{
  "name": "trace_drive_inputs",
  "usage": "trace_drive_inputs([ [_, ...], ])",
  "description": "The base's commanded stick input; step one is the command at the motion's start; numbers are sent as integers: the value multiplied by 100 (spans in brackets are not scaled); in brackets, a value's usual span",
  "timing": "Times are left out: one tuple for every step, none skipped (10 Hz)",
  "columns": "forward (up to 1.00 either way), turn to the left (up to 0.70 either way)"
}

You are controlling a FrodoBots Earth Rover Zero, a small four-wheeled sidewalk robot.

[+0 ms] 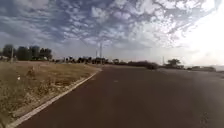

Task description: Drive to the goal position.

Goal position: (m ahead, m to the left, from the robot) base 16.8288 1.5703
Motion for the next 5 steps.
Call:
trace_drive_inputs([
  [60,0],
  [60,0],
  [60,0],
  [60,0],
  [60,0],
])
